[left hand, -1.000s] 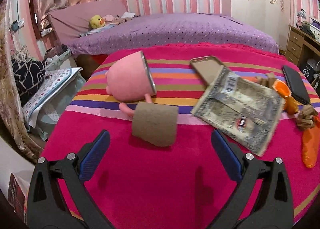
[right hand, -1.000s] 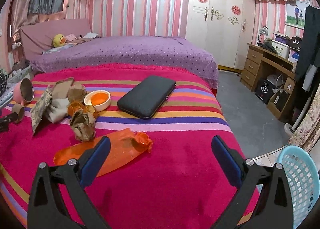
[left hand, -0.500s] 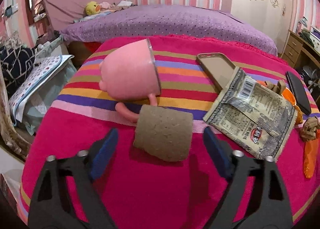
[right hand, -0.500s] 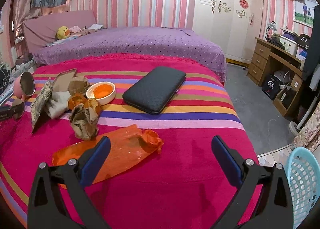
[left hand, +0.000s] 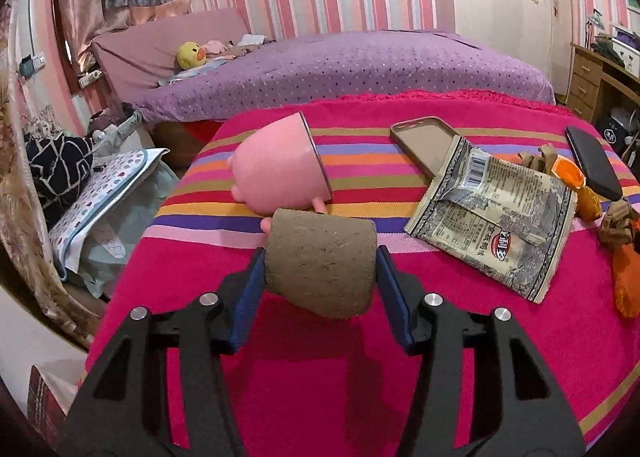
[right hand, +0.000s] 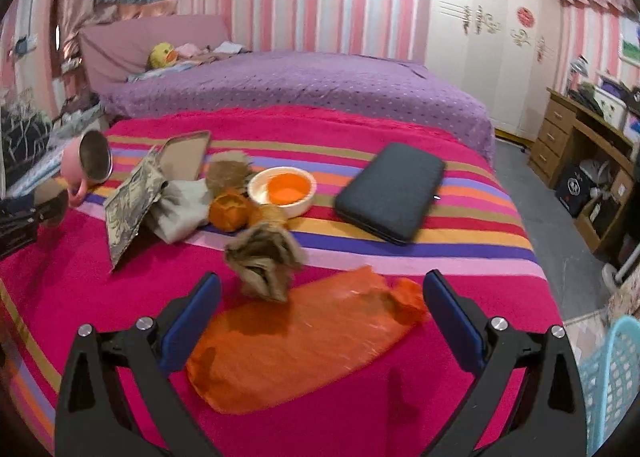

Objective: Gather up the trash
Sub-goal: 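Move the left tool back to the bed and grasp the brown cardboard tube, then grasp the crumpled brown paper with the right tool while the left tool holds the tube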

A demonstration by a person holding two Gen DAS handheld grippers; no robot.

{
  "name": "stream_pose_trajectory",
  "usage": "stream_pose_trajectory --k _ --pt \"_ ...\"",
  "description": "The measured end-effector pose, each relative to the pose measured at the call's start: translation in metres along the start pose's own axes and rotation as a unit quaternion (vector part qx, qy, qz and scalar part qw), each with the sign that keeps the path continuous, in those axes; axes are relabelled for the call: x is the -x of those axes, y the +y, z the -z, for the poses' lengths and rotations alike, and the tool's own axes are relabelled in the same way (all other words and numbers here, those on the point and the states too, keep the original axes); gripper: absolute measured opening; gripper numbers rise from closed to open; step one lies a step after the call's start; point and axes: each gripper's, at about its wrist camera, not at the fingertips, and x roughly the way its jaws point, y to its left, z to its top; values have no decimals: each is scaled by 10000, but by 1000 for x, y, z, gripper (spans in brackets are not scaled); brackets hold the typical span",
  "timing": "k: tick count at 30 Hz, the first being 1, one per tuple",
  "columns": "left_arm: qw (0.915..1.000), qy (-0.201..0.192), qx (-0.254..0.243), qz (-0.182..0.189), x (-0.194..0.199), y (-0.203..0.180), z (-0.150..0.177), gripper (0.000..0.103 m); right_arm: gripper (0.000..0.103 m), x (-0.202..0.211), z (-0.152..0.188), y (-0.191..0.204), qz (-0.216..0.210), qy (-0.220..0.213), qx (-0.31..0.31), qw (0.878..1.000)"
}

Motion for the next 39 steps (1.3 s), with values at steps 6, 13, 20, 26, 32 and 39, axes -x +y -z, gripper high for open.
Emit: stream_pose_trajectory --k 6,13,20,26,32,39 --pt "10000 -10 -53 -40 1 -2 1 53 84 -28 -9 21 -140 375 308 9987" --pt "9999 -93 -17 -80 7 -9 1 53 41 -23 -7 20 -523 261 269 9979" --pt "9990 -418 101 -101 37 -23 -3 53 41 21 -4 5 -328 -424 207 9983" --pt "9981 -559 267 38 56 -39 -7 53 41 43 0 -20 -183 -543 205 9981" --pt "9978 -575 303 95 65 -62 -7 53 41 54 17 -59 -48 -443 148 9989" --pt "9978 -498 343 261 67 -90 -8 53 41 62 31 -102 52 -407 -56 9991"
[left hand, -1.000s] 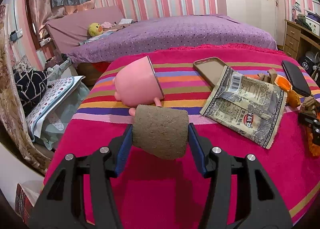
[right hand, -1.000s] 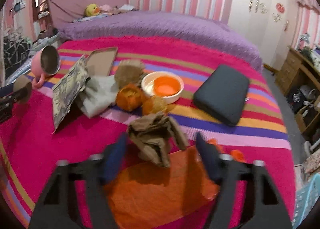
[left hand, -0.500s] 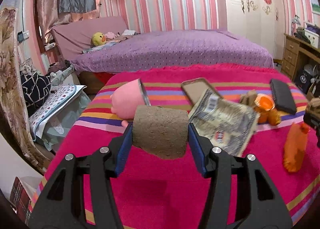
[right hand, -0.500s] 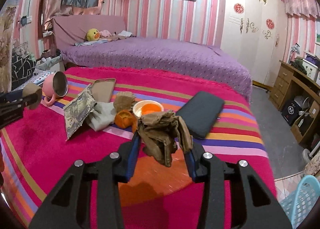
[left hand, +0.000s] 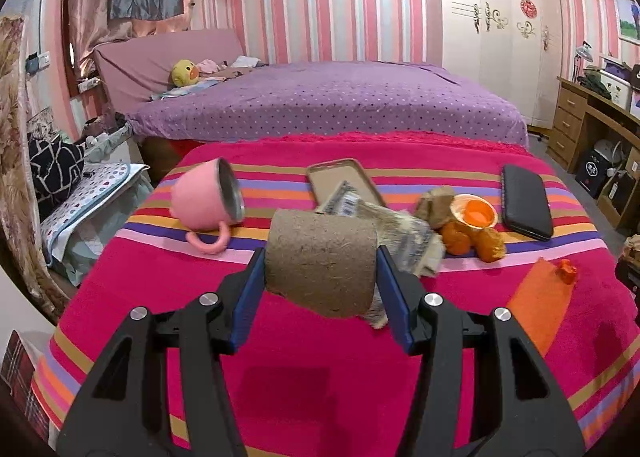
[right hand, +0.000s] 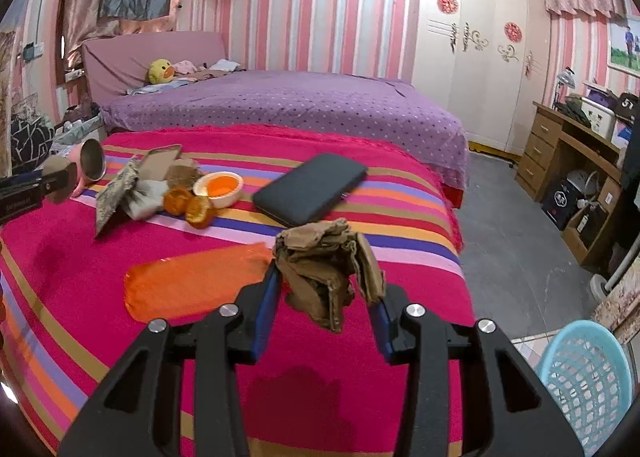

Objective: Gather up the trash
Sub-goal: 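Grasp the crumpled brown paper with the right tool while the left tool holds the tube, then carry both items over the blue basket and open both tools to drop them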

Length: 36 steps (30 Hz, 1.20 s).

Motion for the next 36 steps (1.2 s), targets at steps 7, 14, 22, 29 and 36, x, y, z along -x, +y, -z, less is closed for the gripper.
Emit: stream_pose_trajectory --k 7,14,22,29,36 --pt "9997 -90 -130 185 8 -40 -4 53 41 17 -1 -26 44 -111 -211 9997" --pt "9973 -208 -384 598 37 -99 -10 53 41 59 6 -88 441 -213 -503 9975" --pt "9861 -247 -761 1458 82 -210 13 53 41 117 54 -195 1507 81 -686 9862" --pt "9655 71 -1218 2299 110 -315 54 53 41 159 97 -264 2148 241 -1034 9709" --pt "9463 218 -1697 2742 131 -396 84 53 41 168 126 -308 2299 352 -1422 9621"
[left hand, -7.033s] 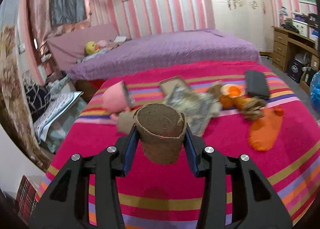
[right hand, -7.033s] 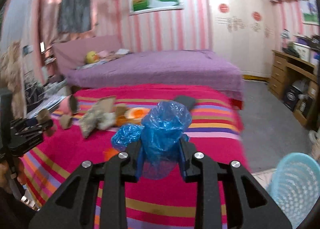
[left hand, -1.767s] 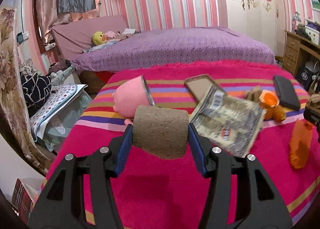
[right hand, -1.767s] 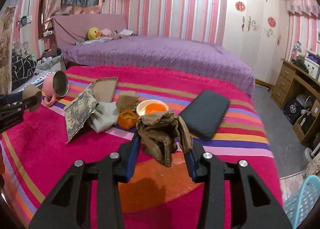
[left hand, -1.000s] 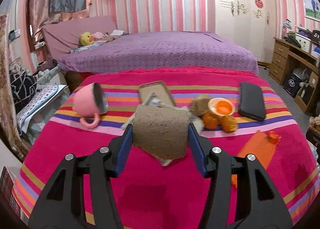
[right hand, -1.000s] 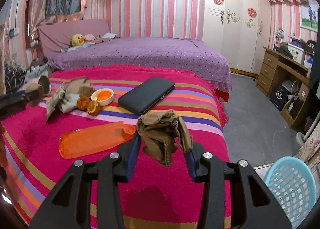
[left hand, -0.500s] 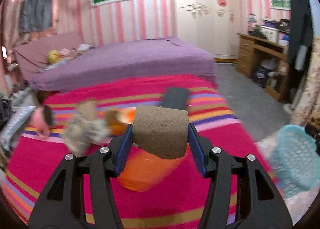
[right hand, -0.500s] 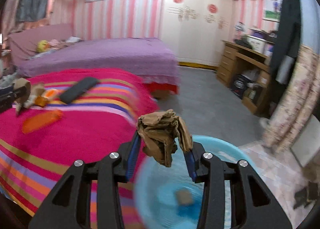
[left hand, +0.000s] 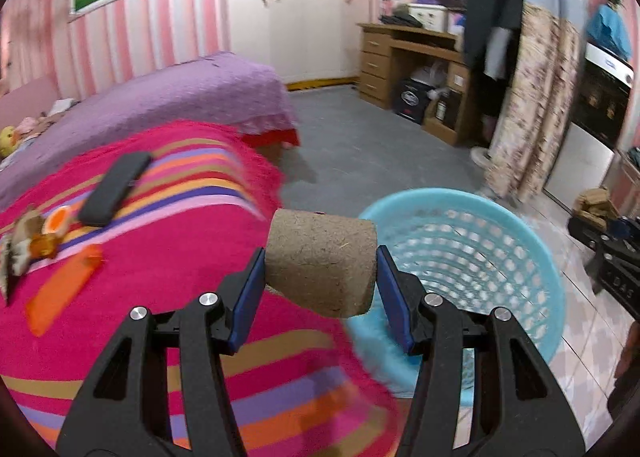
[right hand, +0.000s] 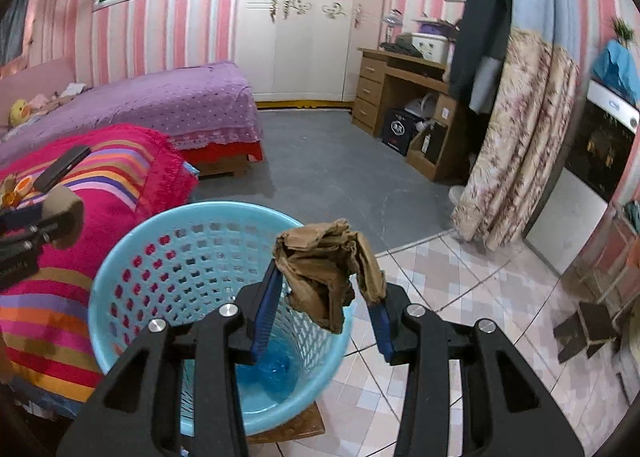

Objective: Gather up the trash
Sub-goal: 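Carry both items over the blue basket and open both tools to drop them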

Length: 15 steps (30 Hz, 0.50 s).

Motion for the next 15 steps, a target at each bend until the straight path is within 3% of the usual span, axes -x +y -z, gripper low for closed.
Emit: stream_pose_trajectory --k 7,9,11,15 --pt "9994 99 -228 226 -25 -44 -10 54 41 -19 8 -6 -50 128 -166 9998" --pt "9991 189 -267 282 -32 -48 -12 62 41 -22 11 -9 -107 155 -294 9994" --pt "9992 248 -259 188 -37 -47 -14 88 41 -26 14 -11 -182 173 -411 9988" --pt "9992 197 -326 80 -37 -36 -13 89 41 -32 16 -3 -201 223 -335 9990"
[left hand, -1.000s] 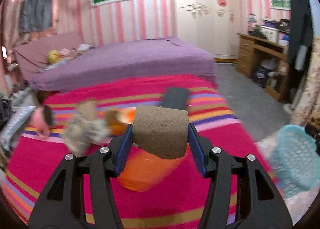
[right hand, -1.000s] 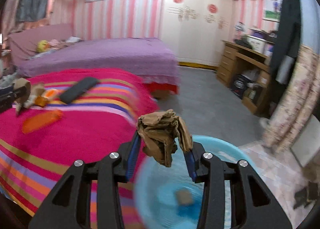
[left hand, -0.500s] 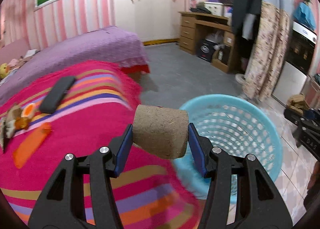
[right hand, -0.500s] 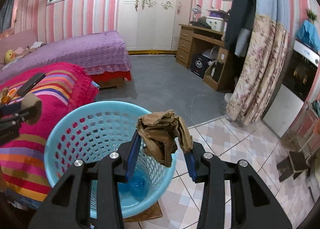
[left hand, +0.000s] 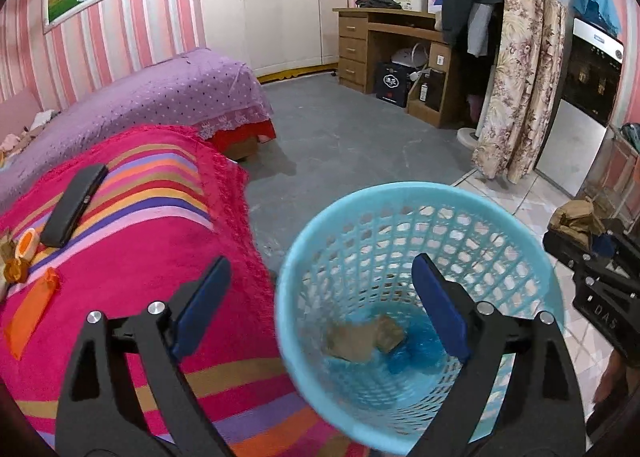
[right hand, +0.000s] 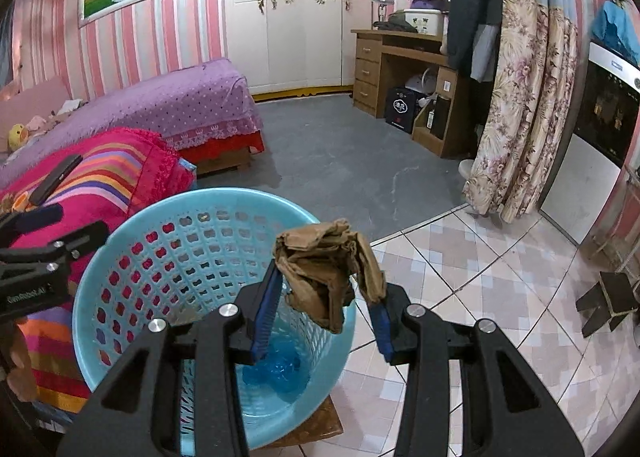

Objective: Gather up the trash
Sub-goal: 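Carry both items over the blue basket and open both tools to drop them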

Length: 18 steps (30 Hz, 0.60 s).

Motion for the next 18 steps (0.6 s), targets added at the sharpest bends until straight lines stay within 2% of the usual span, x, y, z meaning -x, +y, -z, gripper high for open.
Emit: stream_pose_trajectory --k 5,11,13,14,15,18 --pt "9997 -78 7 -218 7 26 0 91 41 -6 1 9 4 43 96 9999" --pt "9985 -136 365 -377 23 66 -4 95 43 -15 -6 25 -51 59 210 9997" --pt "9981 -149 407 -443 27 75 -3 96 58 -18 -7 33 -10 63 320 9995" --pt "9977 -158 423 -503 30 81 -3 96 75 -18 -8 35 4 41 346 9994" --pt "9973 -170 441 -558 33 87 -2 96 84 -16 -8 39 45 -11 371 9993" --pt "9958 -200 603 -652 43 109 1 97 91 -11 -11 47 75 -62 303 9995"
